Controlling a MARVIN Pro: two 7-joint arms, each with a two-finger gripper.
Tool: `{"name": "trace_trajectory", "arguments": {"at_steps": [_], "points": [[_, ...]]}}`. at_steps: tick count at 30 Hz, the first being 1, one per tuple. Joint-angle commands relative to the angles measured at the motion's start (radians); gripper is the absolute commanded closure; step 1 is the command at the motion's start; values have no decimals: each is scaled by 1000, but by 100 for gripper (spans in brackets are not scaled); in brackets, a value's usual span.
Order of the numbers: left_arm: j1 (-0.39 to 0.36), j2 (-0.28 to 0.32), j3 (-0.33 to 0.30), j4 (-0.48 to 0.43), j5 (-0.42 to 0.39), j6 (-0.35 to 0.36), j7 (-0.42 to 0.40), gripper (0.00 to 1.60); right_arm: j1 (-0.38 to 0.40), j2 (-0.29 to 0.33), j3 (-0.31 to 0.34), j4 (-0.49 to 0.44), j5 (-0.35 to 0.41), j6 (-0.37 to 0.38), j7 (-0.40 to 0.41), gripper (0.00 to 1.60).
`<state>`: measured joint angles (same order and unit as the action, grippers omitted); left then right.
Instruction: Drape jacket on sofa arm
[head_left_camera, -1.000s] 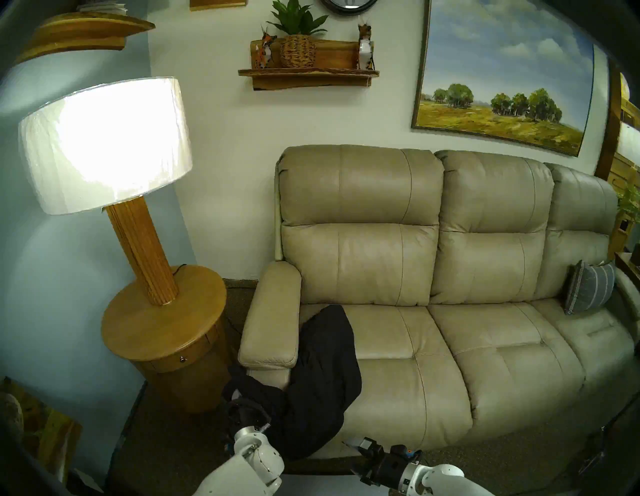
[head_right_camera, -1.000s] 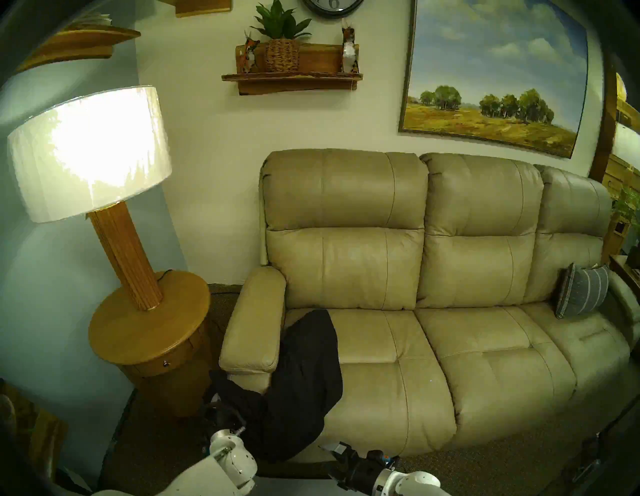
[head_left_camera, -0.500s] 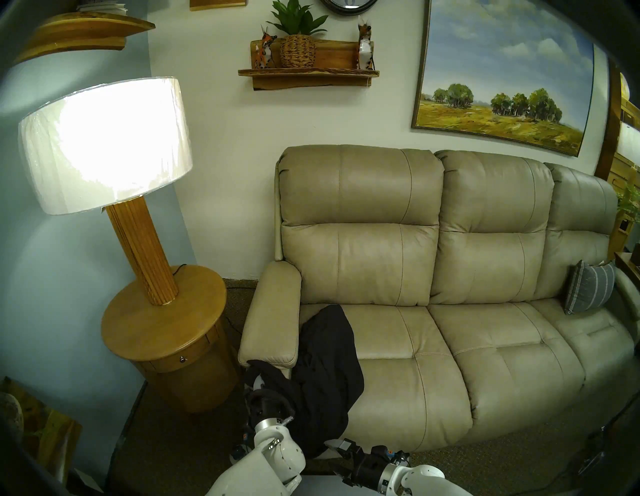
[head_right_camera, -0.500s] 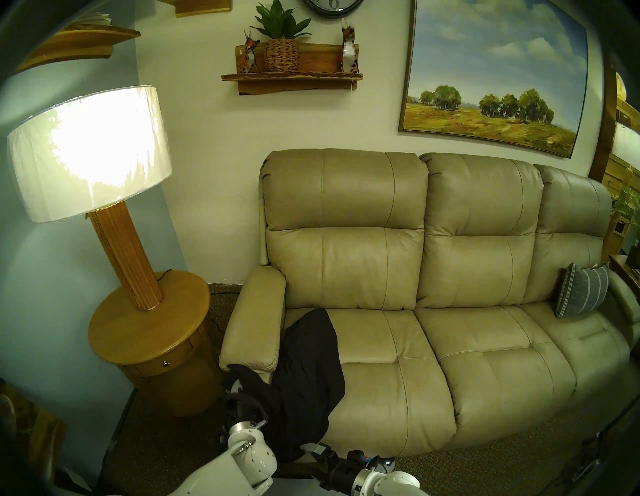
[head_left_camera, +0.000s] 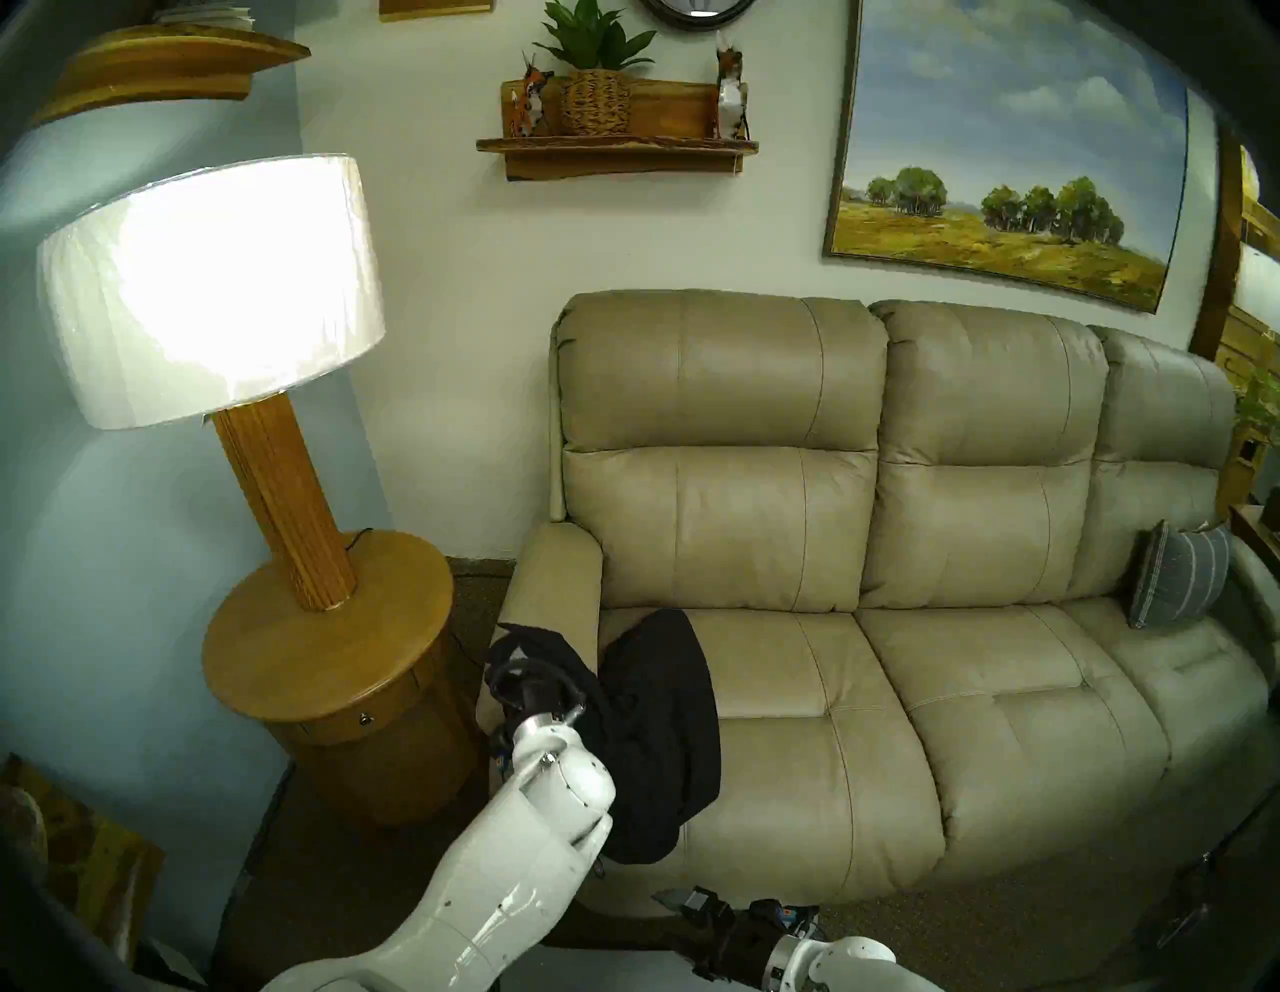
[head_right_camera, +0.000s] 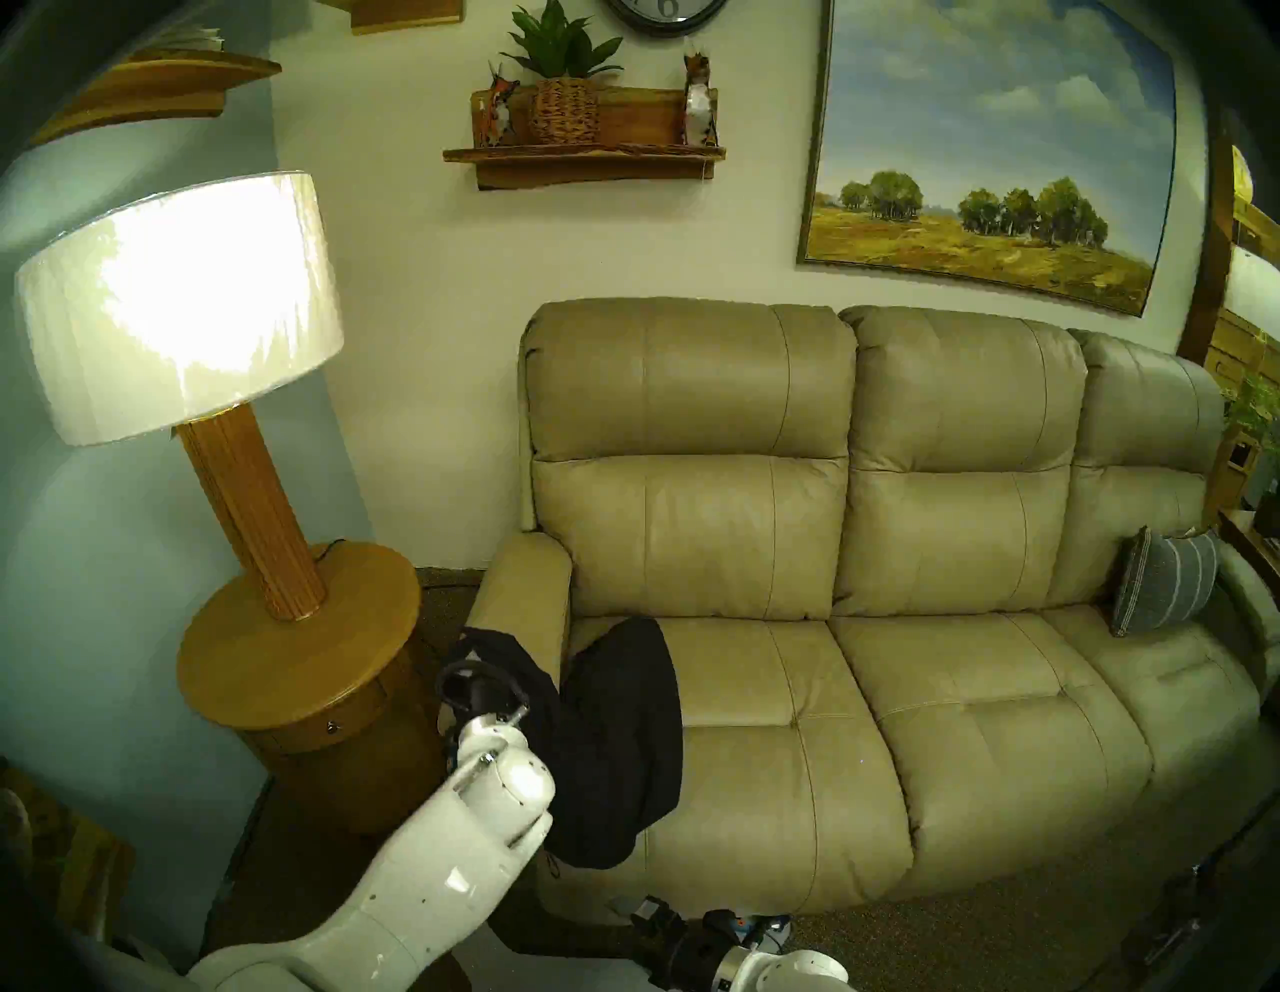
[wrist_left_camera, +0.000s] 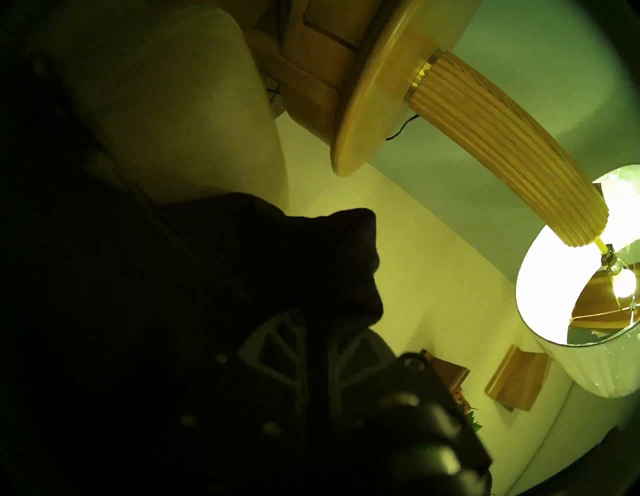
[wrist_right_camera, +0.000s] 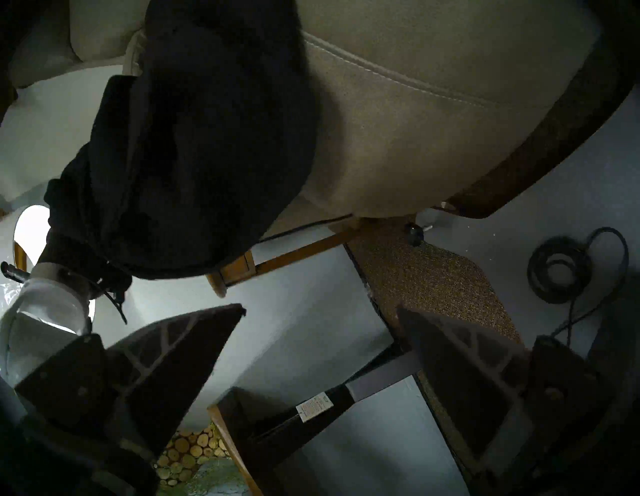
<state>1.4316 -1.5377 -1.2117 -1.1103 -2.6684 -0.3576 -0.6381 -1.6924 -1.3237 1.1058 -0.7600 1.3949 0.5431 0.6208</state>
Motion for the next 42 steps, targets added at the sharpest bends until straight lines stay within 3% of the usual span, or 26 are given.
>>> {"name": "trace_trajectory", "arguments": {"at_steps": [1,16,25,36,37,42], "points": [[-116,15,-92,-33,-20,-29,65,160,5,5,5,3,5,6,8,0],[-253,120,-275,233,-120,-100,270,160,0,3,-3,9,4,24,11,0],[-320,104,-271,445,-131,-128,335,160,-6,6,-11,12,3,38,16,0],[-396,98,-248,589,-129,-122,380,154,-3,6,-16,19,4,47,18,0],[-404,95,-240,616,-125,-111,384,0,-2,6,-16,20,4,48,19,0],[-393,67,-222,688,-110,-45,351,0,5,5,-16,28,4,52,26,0]]}}
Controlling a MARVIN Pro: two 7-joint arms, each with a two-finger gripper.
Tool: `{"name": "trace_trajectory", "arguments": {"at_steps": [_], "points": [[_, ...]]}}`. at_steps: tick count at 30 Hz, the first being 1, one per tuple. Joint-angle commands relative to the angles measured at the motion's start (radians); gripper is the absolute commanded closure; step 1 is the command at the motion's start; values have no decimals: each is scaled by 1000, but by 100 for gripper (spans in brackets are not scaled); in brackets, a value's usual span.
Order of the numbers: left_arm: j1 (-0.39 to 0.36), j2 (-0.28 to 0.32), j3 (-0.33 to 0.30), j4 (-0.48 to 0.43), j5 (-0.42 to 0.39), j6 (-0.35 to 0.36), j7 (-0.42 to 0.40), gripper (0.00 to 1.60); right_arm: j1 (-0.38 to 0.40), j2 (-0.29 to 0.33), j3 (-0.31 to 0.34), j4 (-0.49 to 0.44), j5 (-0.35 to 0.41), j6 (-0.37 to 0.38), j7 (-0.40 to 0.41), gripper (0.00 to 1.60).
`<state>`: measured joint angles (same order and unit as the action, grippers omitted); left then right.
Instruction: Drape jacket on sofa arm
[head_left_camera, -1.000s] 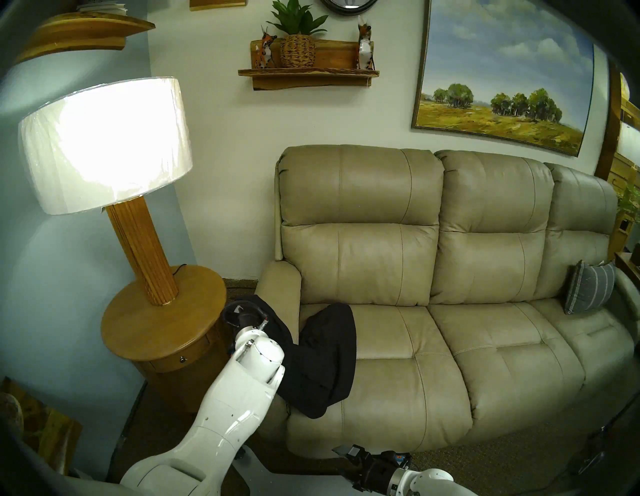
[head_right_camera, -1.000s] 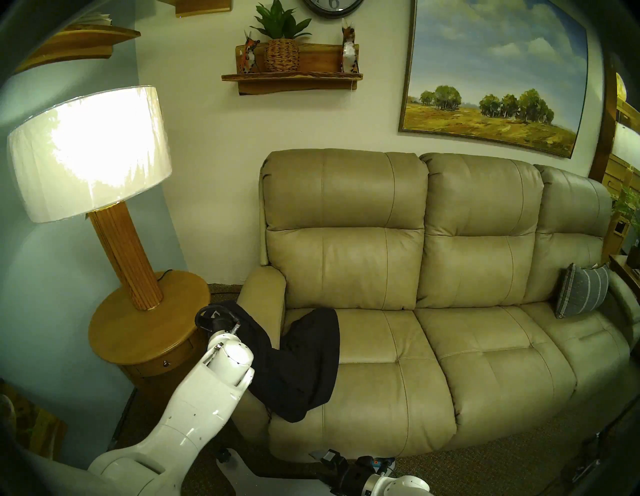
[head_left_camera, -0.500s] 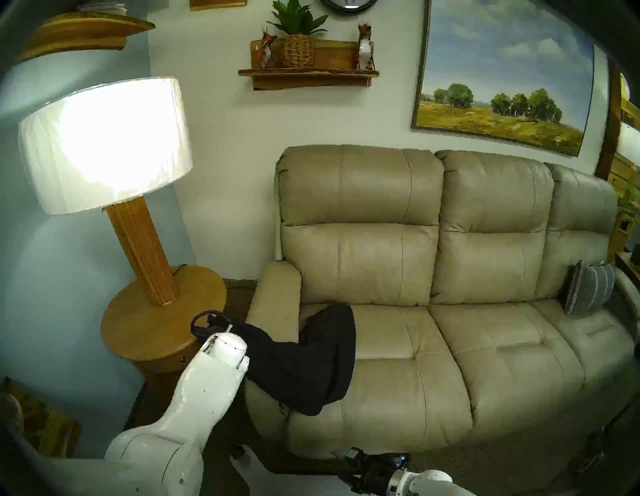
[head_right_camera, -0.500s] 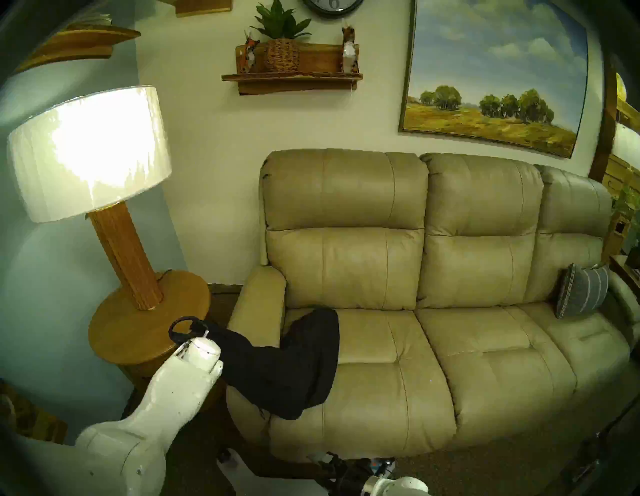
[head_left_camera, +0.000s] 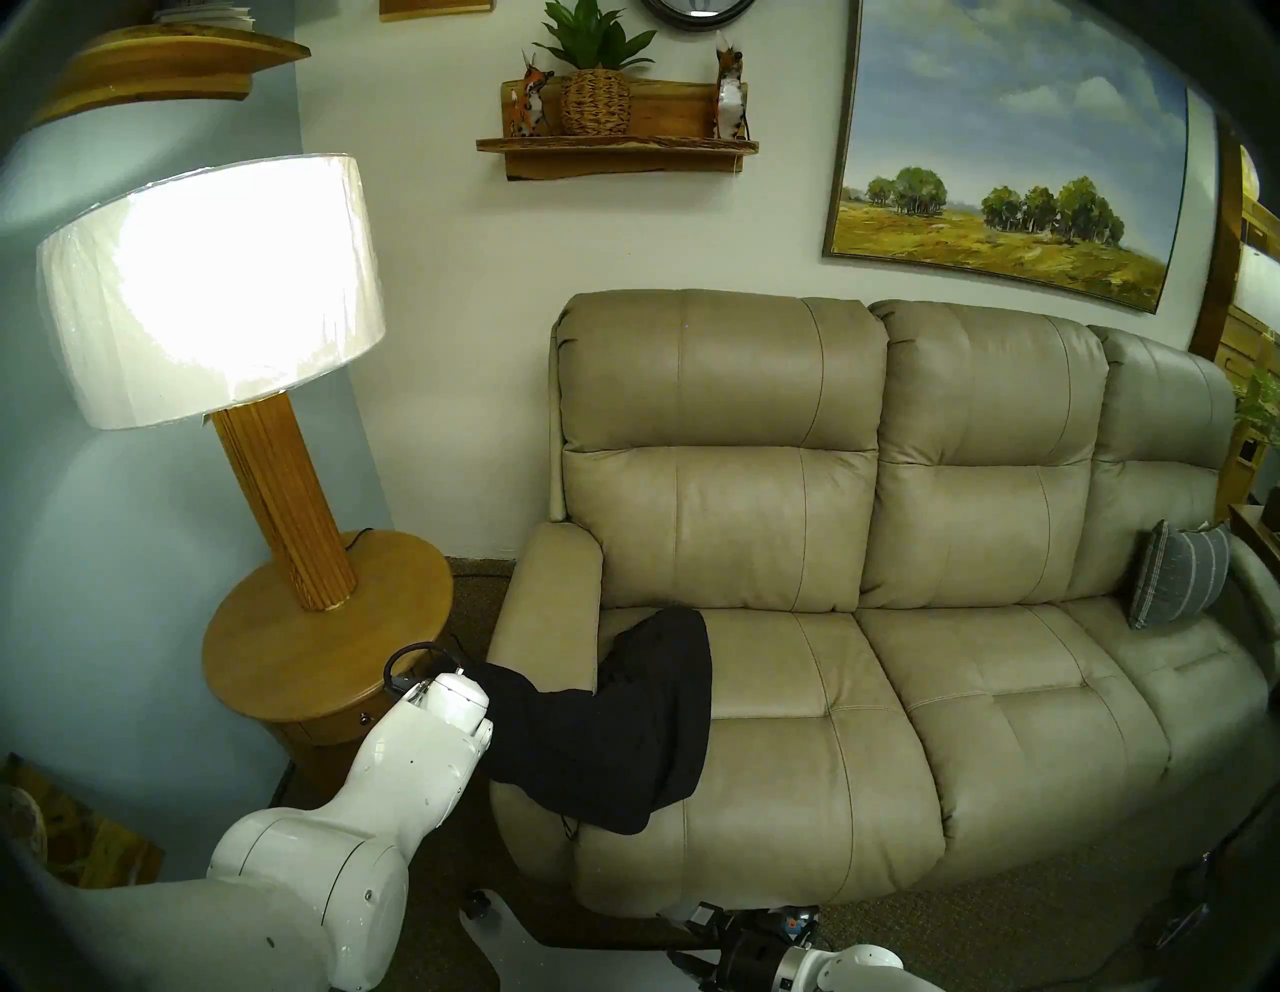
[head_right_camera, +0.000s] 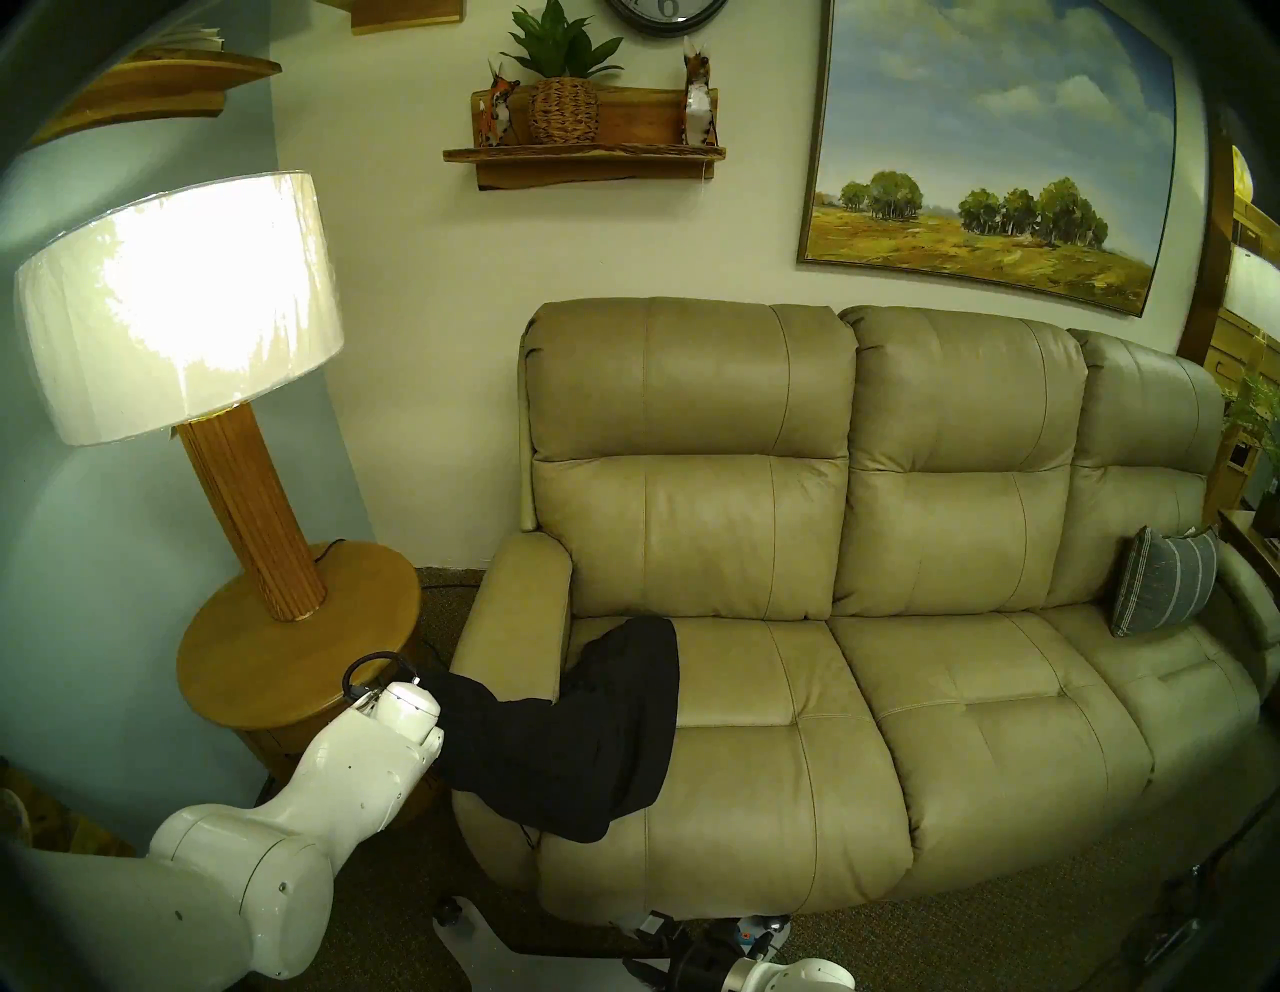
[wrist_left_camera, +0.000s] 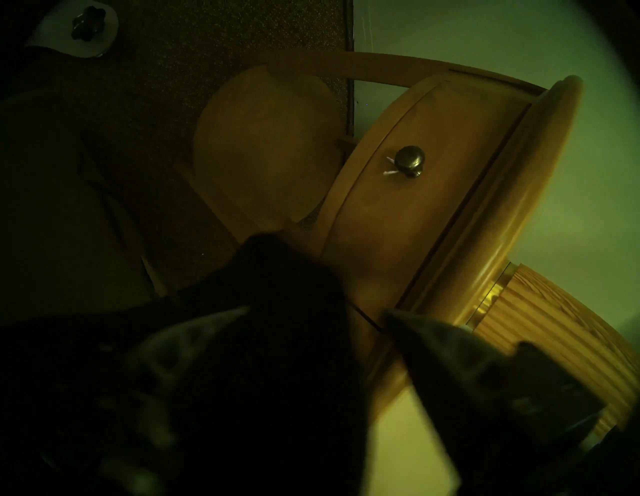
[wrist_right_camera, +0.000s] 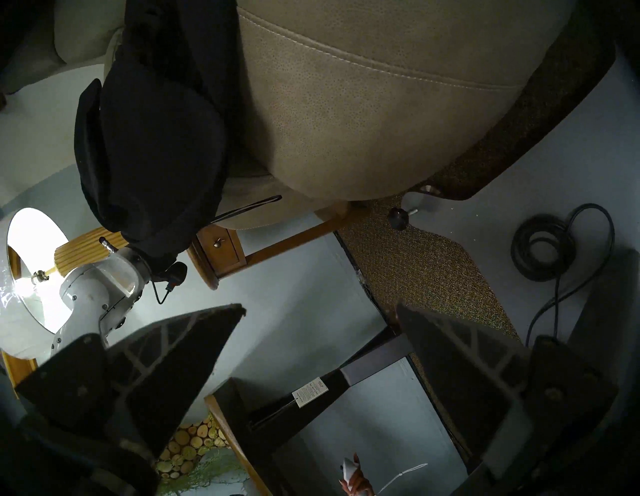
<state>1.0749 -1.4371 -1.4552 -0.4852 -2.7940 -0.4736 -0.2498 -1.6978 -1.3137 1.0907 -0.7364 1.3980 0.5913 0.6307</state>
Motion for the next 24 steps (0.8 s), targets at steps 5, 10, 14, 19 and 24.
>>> {"name": "trace_trajectory", "arguments": {"at_steps": [5,10,14,19,24], "points": [[-17,-65,34,106,29,125,-91,0,18,-10,-4,16,-1,5,18,0],[6,-109,65,143,60,169,-191,0,26,-15,-8,30,-3,4,28,0],[38,-138,81,171,74,195,-259,0,34,-17,-9,44,-3,3,32,0],[68,-156,85,205,85,214,-347,0,43,-21,-13,63,-5,2,43,0],[99,-180,100,214,102,258,-464,0,57,-27,-18,90,-8,-3,60,0]]}}
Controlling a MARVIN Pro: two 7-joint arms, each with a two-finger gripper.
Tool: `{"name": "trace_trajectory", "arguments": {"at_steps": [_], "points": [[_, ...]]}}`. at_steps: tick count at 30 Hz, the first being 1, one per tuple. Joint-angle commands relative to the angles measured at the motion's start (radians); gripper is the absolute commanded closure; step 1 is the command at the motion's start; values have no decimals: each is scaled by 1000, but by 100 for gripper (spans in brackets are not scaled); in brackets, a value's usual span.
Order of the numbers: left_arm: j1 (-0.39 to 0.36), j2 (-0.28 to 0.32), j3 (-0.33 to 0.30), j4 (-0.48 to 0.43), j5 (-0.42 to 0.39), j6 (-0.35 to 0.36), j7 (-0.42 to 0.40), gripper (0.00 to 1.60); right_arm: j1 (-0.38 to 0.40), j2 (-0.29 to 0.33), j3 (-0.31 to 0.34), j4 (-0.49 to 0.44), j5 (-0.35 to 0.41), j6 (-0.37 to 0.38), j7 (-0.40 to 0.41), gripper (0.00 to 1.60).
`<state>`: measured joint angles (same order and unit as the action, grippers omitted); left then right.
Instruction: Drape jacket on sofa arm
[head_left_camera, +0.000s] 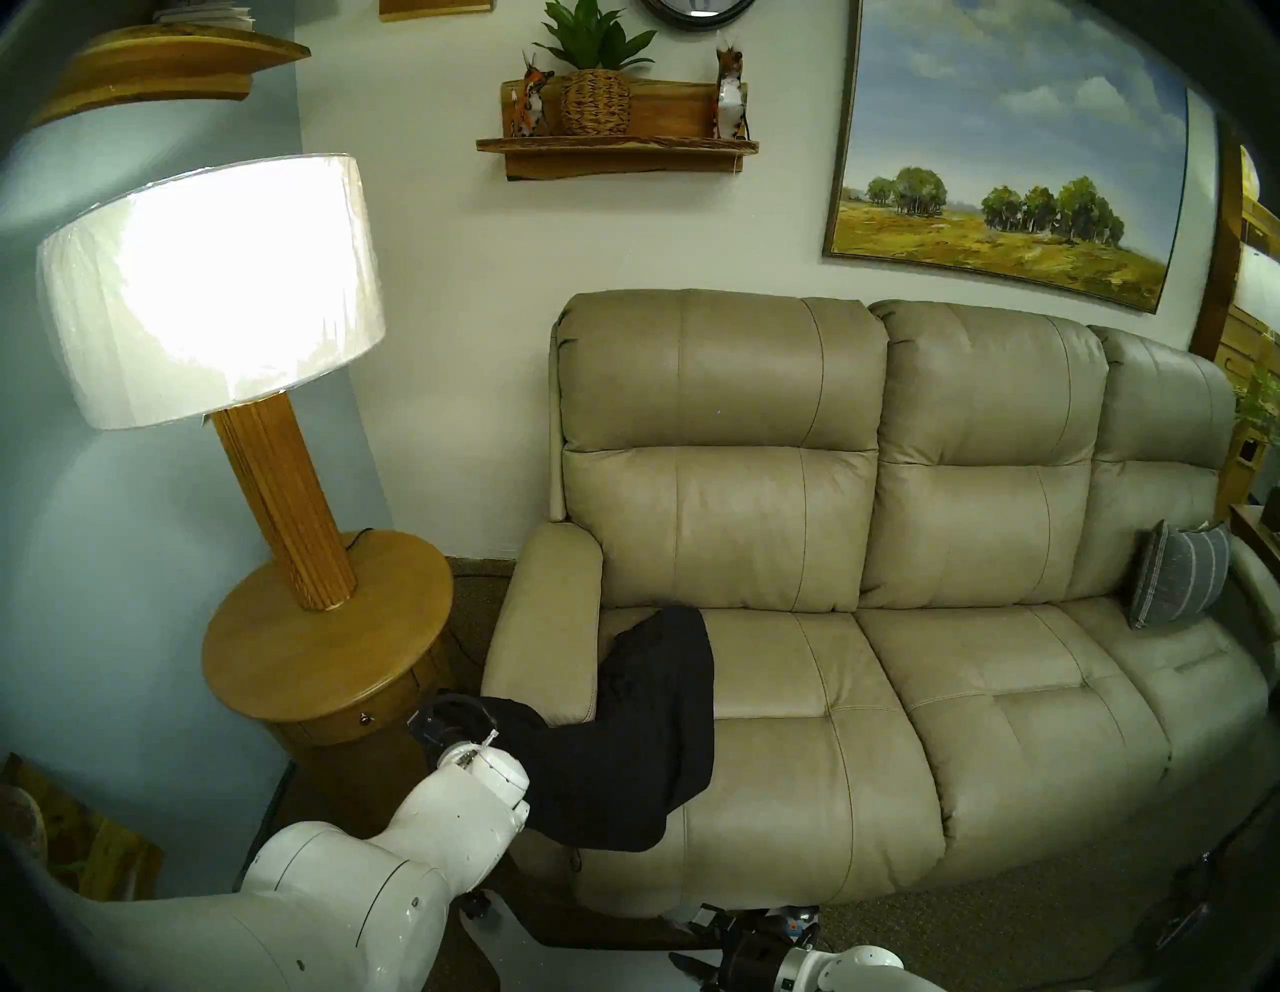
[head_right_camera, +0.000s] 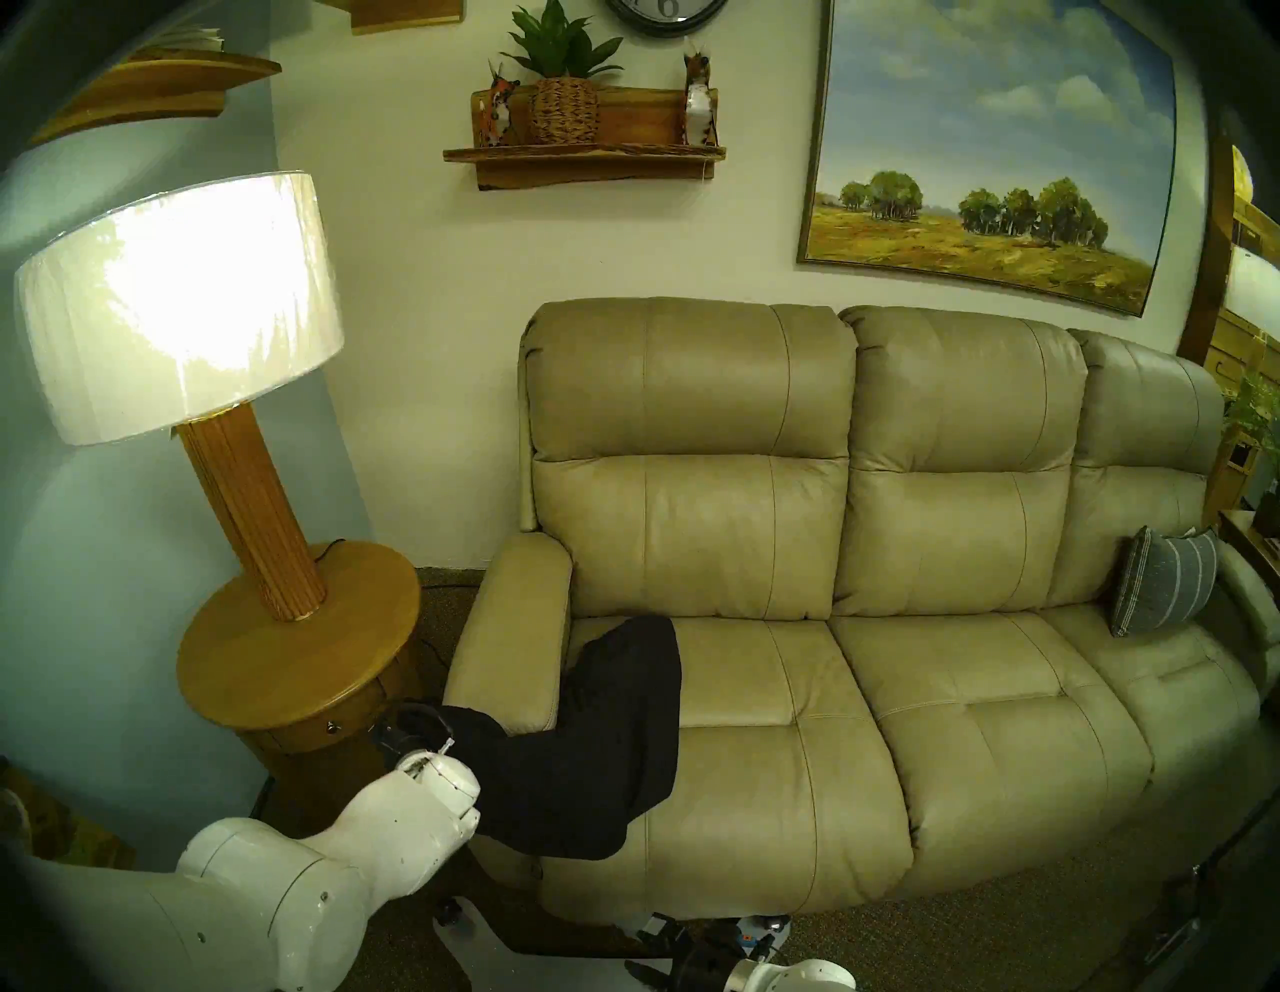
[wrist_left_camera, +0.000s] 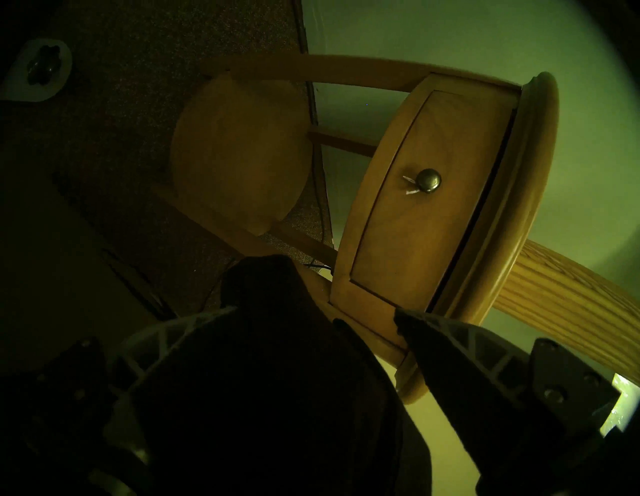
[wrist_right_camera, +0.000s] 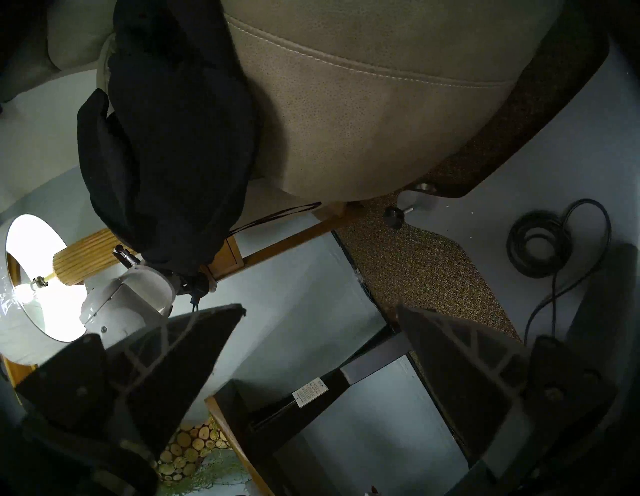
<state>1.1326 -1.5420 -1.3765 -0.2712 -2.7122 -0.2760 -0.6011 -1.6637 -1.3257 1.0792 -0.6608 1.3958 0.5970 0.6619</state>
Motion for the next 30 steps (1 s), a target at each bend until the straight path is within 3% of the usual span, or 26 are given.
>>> {"name": "trace_trajectory", "arguments": {"at_steps": [1,6,16,17,30], "points": [[50,-79,25,-7,27,61,-108,0,24,-16,-6,18,-6,-9,30,0],[90,-129,65,7,46,91,-169,0,30,-19,-6,32,-7,-10,30,0],[92,-140,151,133,66,135,-160,0,36,-24,-7,46,-9,-17,32,0],[81,-122,160,139,71,144,-144,0,36,-24,-7,47,-9,-18,32,0],[65,-152,276,171,183,186,-63,0,28,-25,-13,46,-13,-24,31,0]]}}
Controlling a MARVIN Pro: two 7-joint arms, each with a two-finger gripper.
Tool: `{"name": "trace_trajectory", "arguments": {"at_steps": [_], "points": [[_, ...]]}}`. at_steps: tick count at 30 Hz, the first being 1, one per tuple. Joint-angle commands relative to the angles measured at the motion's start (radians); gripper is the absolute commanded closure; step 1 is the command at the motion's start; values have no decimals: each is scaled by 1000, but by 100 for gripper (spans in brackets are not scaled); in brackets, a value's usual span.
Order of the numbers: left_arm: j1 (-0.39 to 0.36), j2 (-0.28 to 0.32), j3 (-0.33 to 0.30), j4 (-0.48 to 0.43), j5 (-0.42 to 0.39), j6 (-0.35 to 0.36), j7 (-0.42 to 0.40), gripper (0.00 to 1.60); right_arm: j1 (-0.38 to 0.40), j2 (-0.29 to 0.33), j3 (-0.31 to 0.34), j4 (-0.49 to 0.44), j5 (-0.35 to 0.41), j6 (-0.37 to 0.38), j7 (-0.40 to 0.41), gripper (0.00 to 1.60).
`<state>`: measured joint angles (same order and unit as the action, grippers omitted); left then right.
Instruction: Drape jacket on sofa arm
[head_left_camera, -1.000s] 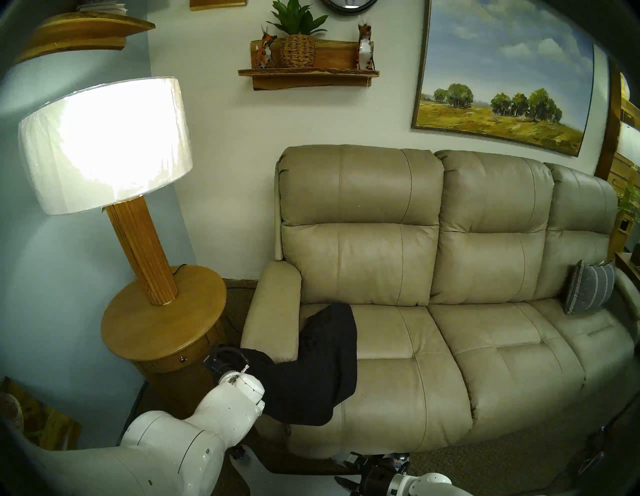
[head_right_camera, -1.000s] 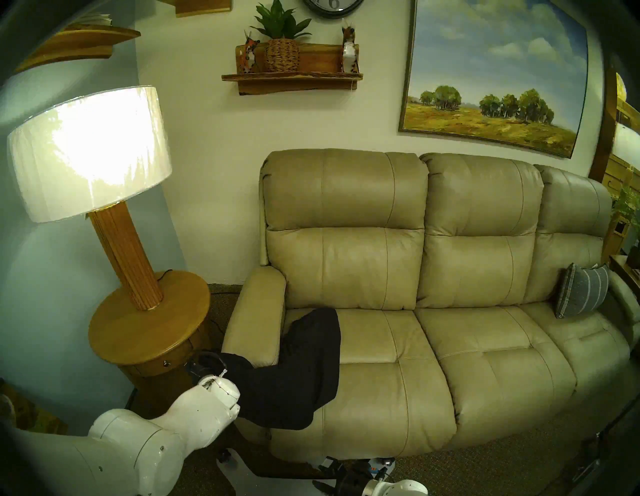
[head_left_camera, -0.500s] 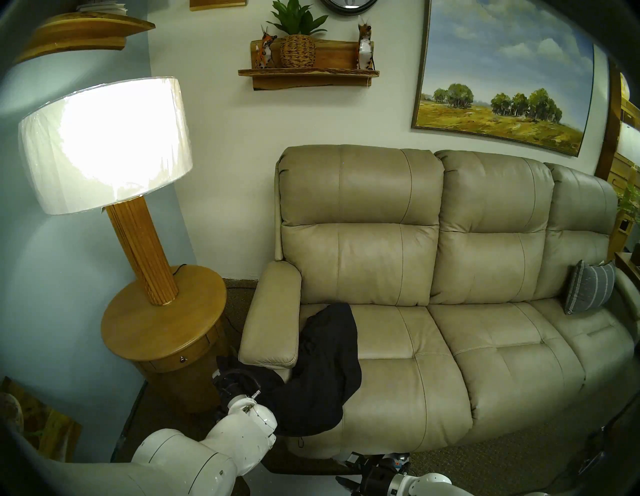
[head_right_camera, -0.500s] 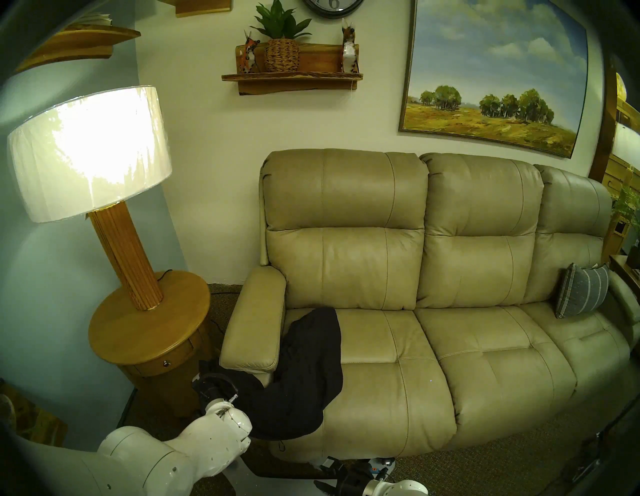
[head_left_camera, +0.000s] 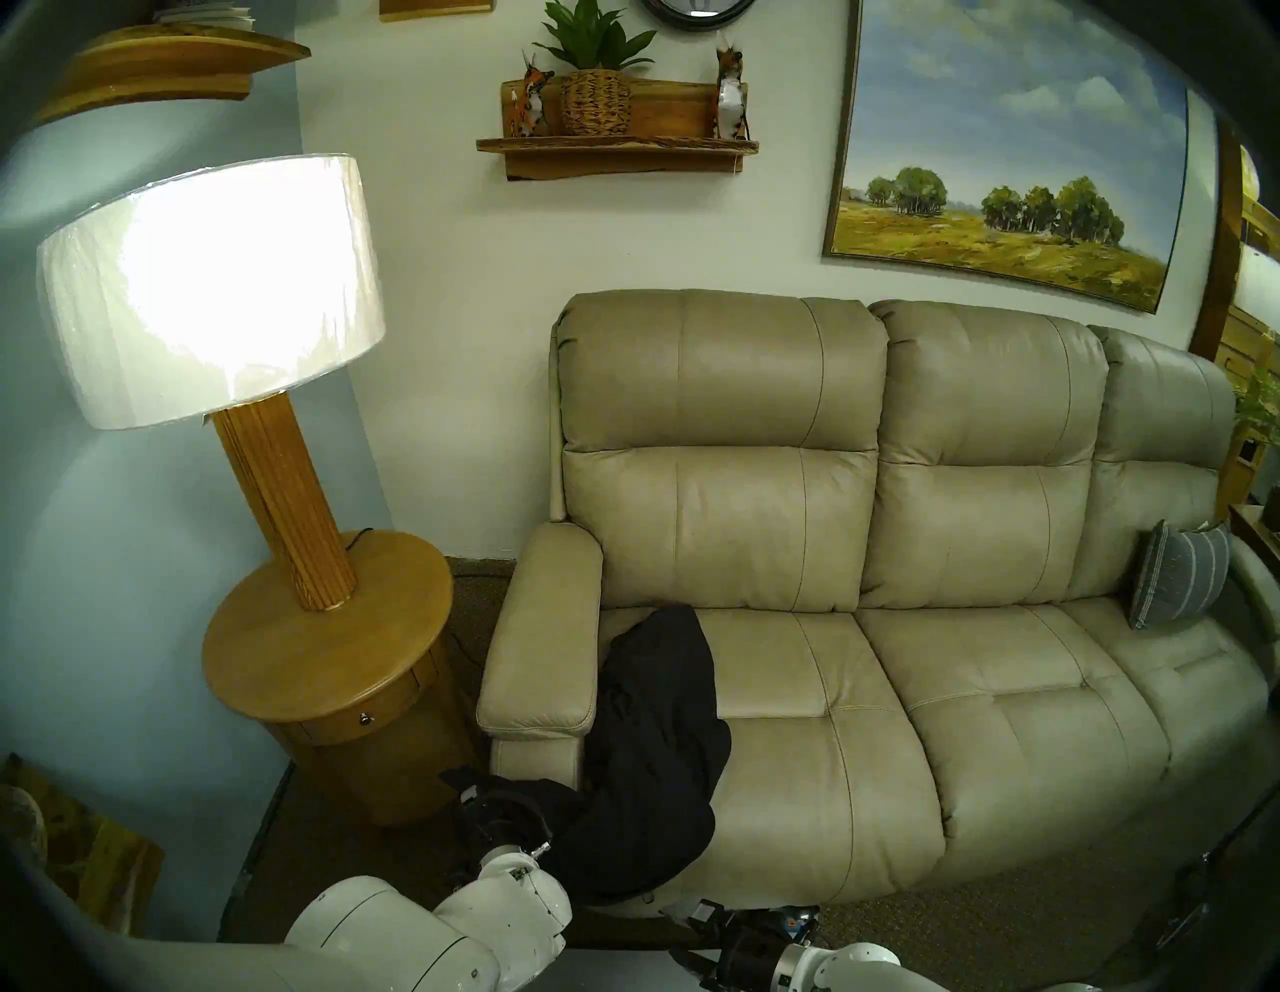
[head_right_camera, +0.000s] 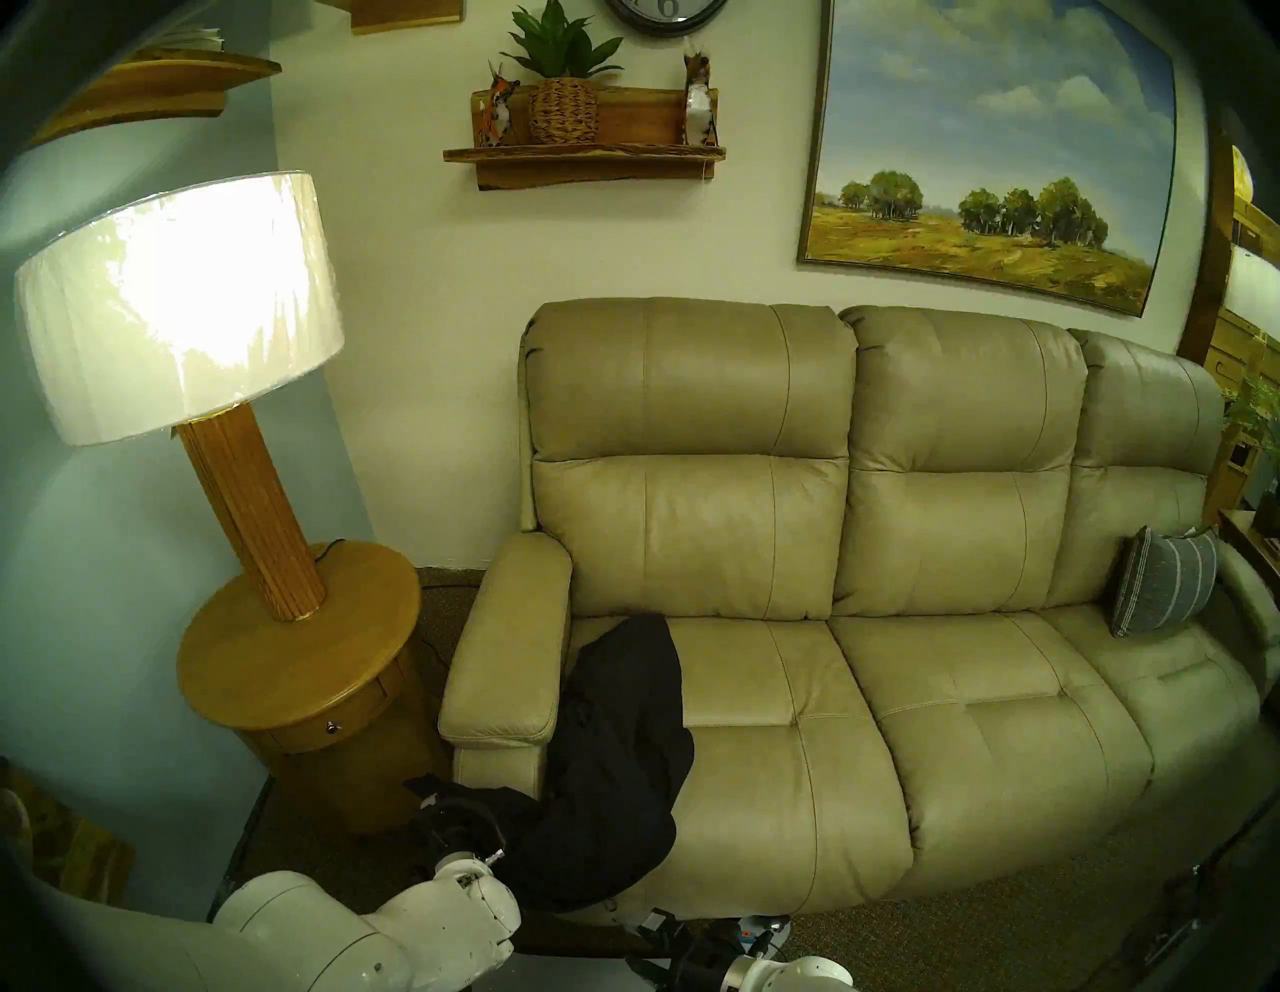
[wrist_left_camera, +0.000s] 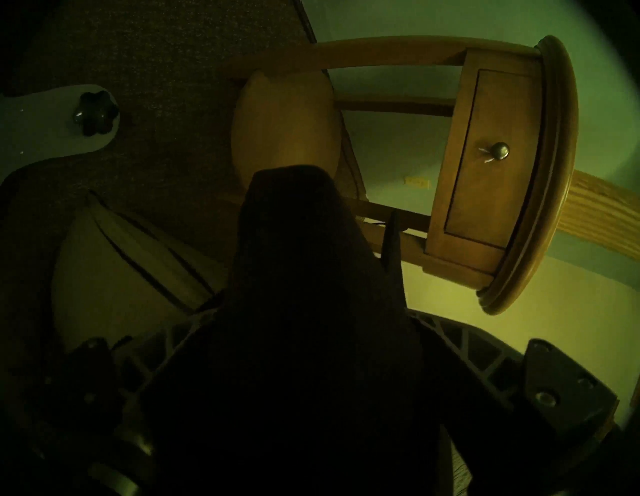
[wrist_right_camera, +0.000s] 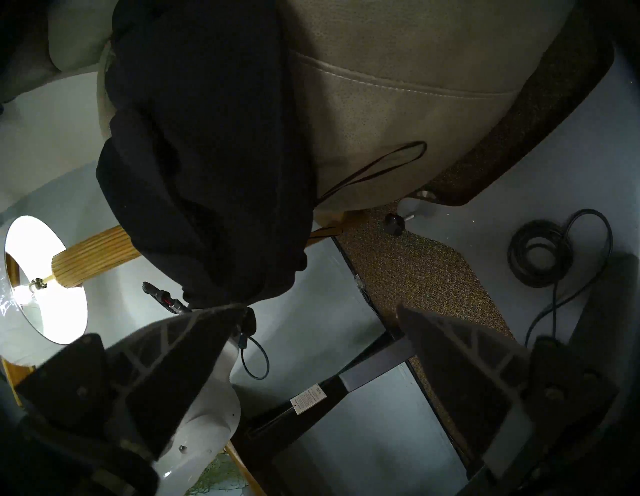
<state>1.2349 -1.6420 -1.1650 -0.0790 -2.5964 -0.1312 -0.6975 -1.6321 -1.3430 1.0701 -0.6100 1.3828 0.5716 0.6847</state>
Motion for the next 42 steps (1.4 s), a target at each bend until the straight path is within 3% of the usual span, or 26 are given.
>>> {"name": "trace_trajectory", "arguments": {"at_steps": [1,13,19,31,42], "points": [[-37,-57,76,-21,76,42,37,0,-4,-8,-4,-5,0,1,9,0],[-11,-37,161,-49,128,54,70,0,-8,-1,-4,-2,0,-4,11,0],[20,-7,163,-61,119,51,50,0,-10,0,-3,-5,1,-5,18,0],[167,51,113,-39,74,67,2,0,-7,10,7,-3,7,-11,24,0],[266,65,155,-134,121,135,-30,0,-21,9,9,-5,6,-11,29,0]]}}
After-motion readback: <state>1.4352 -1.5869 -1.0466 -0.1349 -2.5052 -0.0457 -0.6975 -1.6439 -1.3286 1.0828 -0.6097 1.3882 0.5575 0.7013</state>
